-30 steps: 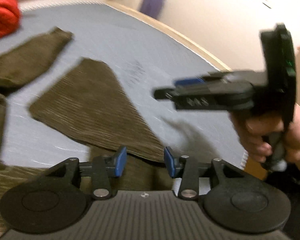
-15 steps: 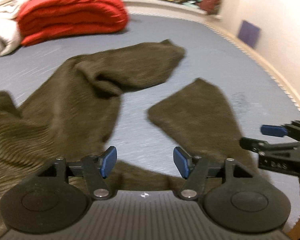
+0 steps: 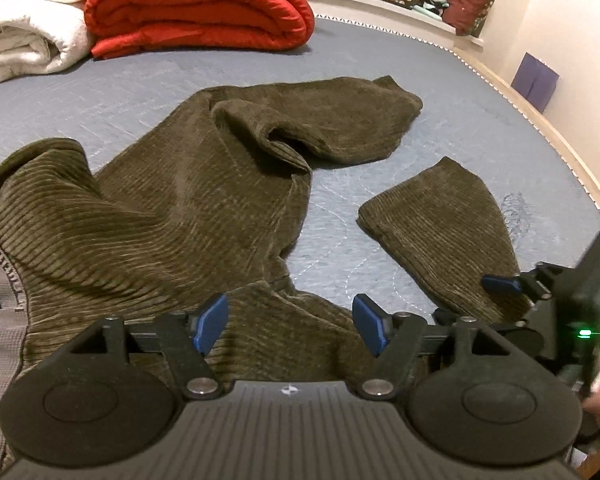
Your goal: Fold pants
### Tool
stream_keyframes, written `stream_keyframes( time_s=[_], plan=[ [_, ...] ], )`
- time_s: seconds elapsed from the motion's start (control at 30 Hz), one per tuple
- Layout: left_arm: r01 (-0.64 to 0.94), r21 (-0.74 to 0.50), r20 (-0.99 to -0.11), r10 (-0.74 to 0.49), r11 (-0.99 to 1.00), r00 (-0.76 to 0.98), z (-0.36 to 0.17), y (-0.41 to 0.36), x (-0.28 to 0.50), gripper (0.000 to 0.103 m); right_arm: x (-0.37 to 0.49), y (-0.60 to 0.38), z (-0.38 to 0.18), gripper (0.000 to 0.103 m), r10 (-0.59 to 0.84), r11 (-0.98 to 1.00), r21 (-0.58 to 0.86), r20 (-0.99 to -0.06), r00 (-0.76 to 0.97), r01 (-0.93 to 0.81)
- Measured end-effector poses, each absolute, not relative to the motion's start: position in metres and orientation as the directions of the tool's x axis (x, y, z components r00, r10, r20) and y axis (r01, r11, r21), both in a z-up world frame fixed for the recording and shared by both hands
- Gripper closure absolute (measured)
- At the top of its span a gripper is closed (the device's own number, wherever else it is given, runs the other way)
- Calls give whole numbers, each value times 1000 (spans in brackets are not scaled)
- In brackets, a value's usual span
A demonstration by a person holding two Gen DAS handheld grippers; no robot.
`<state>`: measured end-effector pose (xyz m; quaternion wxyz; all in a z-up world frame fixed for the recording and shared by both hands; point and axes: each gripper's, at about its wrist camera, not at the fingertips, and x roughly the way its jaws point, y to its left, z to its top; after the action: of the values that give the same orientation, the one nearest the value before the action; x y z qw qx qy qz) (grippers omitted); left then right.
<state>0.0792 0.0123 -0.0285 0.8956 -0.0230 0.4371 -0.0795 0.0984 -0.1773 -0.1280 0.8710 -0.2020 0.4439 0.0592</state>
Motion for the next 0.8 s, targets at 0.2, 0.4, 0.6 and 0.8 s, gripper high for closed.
stream_keyframes(
  time_s=[0.2, 0.4, 0.6, 0.8],
  plan=[
    [97, -144, -773, -173, 985, 610, -19, 32, 72, 28, 101, -177, -126, 62, -94, 908, -321, -783, 615, -270],
    [78, -169, -773, -181, 983, 608, -12, 47, 63, 27, 93, -191, -107, 90, -89, 927, -303, -751, 655, -222],
    [75, -201, -761, -203, 977, 616, -5, 53, 53, 27, 65, -228, -64, 92, -81, 956, -257, -698, 712, -144],
    [73, -213, -753, -212, 974, 623, -4, 55, 53, 27, 20, -298, -29, 93, -137, 961, -267, -685, 715, -72]
  ],
)
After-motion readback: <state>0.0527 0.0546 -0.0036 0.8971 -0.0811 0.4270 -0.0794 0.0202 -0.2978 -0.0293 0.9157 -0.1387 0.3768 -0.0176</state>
